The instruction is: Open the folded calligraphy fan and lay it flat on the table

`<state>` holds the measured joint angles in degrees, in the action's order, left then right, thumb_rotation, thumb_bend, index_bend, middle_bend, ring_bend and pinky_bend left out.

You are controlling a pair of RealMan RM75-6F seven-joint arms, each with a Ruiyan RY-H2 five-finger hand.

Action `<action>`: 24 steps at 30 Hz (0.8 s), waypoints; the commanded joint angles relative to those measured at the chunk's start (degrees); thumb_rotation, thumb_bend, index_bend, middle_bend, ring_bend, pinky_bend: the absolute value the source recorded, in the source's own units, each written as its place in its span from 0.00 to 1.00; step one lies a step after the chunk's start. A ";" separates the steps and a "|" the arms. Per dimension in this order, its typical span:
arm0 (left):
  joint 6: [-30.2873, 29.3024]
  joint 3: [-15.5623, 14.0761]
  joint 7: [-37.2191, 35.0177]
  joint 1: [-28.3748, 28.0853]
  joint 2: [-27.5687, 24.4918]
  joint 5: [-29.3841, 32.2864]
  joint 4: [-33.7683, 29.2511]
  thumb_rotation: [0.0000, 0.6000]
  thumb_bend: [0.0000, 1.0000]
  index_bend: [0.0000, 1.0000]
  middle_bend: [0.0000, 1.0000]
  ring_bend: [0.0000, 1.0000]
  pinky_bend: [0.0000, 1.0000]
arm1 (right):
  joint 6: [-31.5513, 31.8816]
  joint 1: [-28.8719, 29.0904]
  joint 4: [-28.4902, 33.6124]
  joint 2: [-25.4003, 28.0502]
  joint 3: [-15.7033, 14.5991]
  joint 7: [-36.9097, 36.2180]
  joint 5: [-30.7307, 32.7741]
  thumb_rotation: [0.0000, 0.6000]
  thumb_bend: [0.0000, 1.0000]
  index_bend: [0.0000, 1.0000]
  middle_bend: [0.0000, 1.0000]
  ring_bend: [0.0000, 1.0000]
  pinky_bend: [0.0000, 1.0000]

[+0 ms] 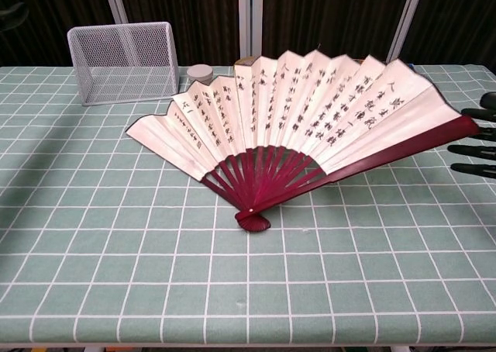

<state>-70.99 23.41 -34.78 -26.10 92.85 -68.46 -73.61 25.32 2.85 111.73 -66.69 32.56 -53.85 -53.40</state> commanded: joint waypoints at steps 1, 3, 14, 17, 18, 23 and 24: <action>0.41 -0.66 0.79 0.11 -1.17 -0.45 -0.65 1.00 0.32 0.22 0.06 0.02 0.19 | 3.87 -0.96 -0.86 1.96 -1.61 4.21 -3.68 1.00 0.00 0.00 0.00 0.00 0.00; 0.67 -0.96 1.41 0.16 -1.69 -0.56 -0.91 1.00 0.30 0.22 0.06 0.02 0.19 | 6.77 -0.94 -1.67 2.39 -2.81 7.14 -5.69 1.00 0.00 0.00 0.00 0.00 0.00; 1.64 -4.70 10.78 1.57 -7.83 -1.98 -2.00 1.00 0.30 0.23 0.10 0.02 0.19 | 30.53 0.67 -8.26 0.75 -9.28 32.61 -21.90 1.00 0.02 0.00 0.00 0.00 0.00; 1.37 -6.54 16.83 2.82 -10.94 -1.96 -2.81 1.00 0.30 0.23 0.12 0.02 0.19 | 36.32 0.33 -10.02 1.67 -10.18 34.64 -27.46 1.00 0.10 0.00 0.01 0.00 0.00; 0.99 -7.35 19.71 3.45 -12.21 -1.92 -3.29 1.00 0.30 0.23 0.12 0.02 0.19 | 37.81 0.34 -10.82 2.48 -10.87 33.83 -30.25 1.00 0.12 0.00 0.02 0.00 0.00; -3.07 -10.66 28.91 7.23 -16.31 -2.42 -6.09 1.00 0.30 0.23 0.12 0.02 0.19 | 44.00 0.35 -16.39 6.89 -14.76 30.82 -41.97 1.00 0.16 0.00 0.06 0.00 0.00; -4.31 -11.12 29.82 8.11 -16.75 -2.62 -6.77 1.00 0.30 0.23 0.12 0.02 0.19 | 46.02 0.13 -17.81 6.82 -15.19 32.57 -43.45 1.00 0.16 0.00 0.05 0.00 0.00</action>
<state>-72.39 14.44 -8.40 -20.60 78.55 -70.65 -78.34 65.44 3.16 98.62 -62.05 20.15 -22.80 -90.95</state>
